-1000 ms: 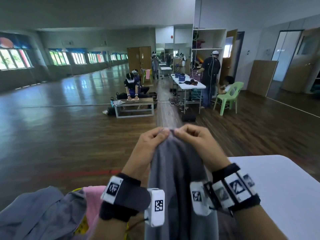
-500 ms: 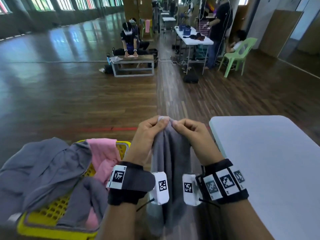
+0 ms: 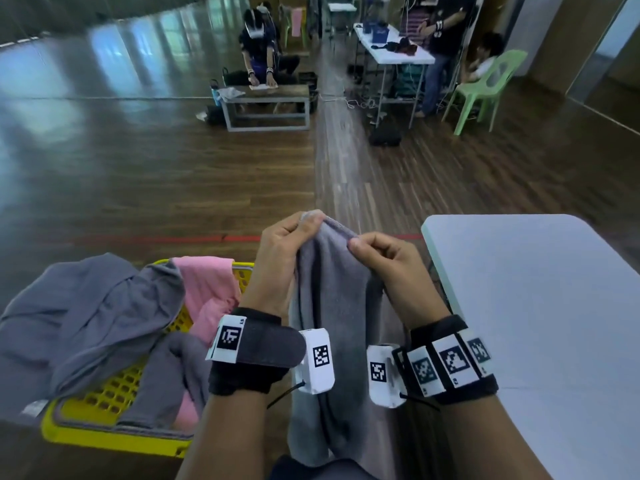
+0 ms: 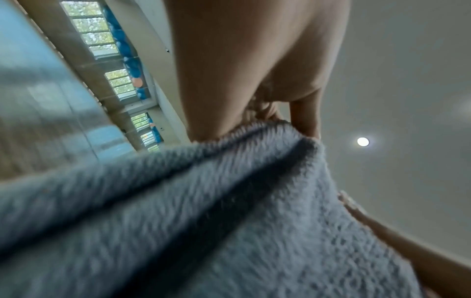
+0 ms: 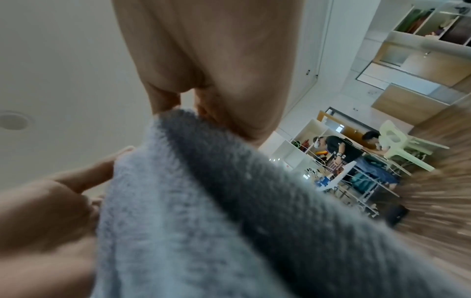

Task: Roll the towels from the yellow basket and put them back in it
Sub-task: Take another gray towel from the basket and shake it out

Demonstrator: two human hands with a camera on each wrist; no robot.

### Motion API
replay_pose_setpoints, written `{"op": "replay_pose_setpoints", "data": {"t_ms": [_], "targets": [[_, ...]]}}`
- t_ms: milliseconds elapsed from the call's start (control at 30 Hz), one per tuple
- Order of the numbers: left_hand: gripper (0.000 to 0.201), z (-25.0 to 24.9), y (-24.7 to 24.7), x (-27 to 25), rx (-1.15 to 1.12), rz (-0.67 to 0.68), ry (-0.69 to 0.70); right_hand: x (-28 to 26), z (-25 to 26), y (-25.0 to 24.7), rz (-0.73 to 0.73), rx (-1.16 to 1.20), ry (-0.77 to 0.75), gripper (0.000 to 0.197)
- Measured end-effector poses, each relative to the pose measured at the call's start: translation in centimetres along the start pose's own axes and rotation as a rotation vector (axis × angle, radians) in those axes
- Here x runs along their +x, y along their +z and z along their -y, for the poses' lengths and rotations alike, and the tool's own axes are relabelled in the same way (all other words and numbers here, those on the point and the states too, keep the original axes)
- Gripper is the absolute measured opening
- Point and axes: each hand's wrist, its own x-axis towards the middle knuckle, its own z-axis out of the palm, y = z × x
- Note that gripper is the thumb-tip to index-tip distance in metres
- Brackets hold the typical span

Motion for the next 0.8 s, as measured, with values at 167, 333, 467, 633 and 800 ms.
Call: {"op": "replay_pose_setpoints", "data": {"t_ms": [167, 333, 467, 633, 800], "targets": [[0.030, 0.5, 1.0, -0.5, 0.264, 0.355, -0.144, 0.9, 2.3, -0.5, -0.101, -0.072, -0.187, 0.015], [0.018, -0.6, 1.1, 0.7, -0.008, 0.062, 0.032, 0.6, 0.7, -0.1, 0.081, 0.043, 0.034, 0.021], [0.020, 0.3, 1.0, 1.1, 0.111, 0.172, -0.045, 1.0, 1.7, -0.7, 0.008, 0.033, -0.067, 0.020], [0.027, 0.2, 1.7, 0.7, 0.181, 0.304, -0.030, 1.3, 2.3, -1.1, -0.014, -0.007, -0.125, 0.024], [0.020, 0.2, 1.6, 1.8, -0.064, -0.152, 0.132, 0.6, 0.4, -0.7, 0.055, -0.021, -0.009, 0.029]]}}
